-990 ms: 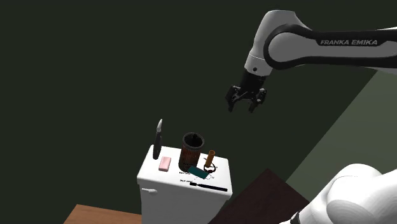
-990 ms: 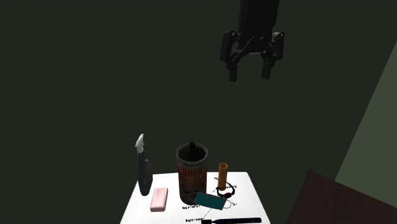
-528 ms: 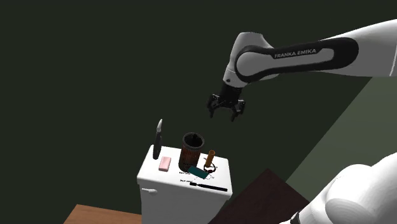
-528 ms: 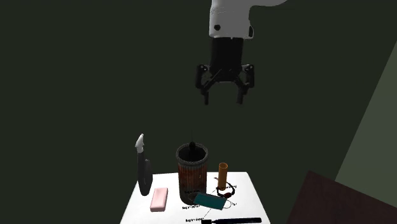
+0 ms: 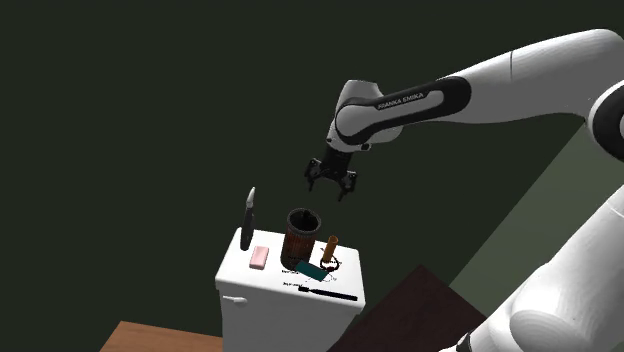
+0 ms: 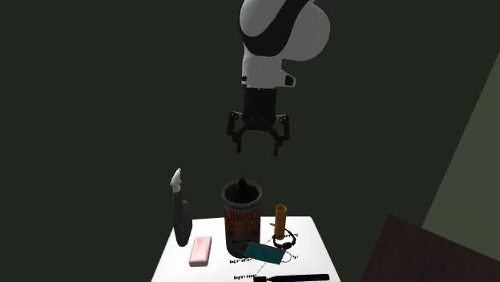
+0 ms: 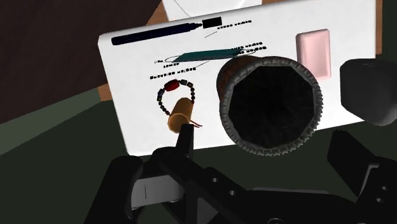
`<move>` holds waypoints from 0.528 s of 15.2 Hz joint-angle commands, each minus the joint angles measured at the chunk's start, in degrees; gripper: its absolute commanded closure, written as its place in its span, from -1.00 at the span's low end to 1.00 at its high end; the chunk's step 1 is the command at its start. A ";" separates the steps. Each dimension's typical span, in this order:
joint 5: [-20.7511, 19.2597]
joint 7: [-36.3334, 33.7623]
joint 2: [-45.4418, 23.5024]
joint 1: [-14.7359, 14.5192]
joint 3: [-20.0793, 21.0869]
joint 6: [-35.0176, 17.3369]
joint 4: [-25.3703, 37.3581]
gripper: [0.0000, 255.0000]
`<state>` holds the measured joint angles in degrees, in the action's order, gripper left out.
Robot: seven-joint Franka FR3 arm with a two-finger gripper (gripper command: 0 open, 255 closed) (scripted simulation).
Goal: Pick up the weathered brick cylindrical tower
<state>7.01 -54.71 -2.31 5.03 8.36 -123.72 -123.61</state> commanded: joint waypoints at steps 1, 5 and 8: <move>0.66 -3.20 -4.35 0.05 -0.15 -1.93 2.25 -1.00; 2.17 -8.29 -12.59 0.14 -0.91 -5.15 7.04 -1.00; 2.22 -8.03 -14.00 0.07 -0.93 -7.13 6.45 -1.00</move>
<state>9.11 -62.74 -15.66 5.09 7.47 -129.84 -116.81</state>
